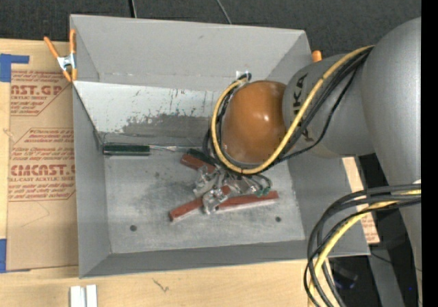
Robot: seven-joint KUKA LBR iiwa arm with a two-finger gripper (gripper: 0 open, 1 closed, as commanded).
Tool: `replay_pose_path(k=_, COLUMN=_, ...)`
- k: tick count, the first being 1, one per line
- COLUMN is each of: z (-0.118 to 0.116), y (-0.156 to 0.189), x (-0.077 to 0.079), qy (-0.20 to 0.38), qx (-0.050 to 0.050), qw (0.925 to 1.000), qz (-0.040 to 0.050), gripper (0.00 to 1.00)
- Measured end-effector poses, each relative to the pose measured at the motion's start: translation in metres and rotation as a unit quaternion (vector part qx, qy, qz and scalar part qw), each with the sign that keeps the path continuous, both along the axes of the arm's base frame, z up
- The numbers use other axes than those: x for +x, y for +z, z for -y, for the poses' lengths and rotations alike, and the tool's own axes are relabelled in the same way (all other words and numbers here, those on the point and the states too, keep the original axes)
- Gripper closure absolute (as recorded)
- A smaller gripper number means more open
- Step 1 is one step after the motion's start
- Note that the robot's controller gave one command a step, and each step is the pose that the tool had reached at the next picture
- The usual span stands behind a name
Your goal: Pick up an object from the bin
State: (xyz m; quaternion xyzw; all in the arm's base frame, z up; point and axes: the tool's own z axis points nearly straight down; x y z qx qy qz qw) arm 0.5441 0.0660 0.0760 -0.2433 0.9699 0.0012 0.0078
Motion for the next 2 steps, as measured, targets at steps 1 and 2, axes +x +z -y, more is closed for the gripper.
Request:
replay_pose_path(k=1, z=0.0, y=0.0, x=0.0, qy=0.0, qx=0.0, qw=1.0, qz=0.0, gripper=1.0)
replay_pose_path(k=2, z=-0.017, y=0.168, x=-0.011, qy=-0.013, qx=-0.002, qw=0.9999, qz=-0.0033, gripper=1.0)
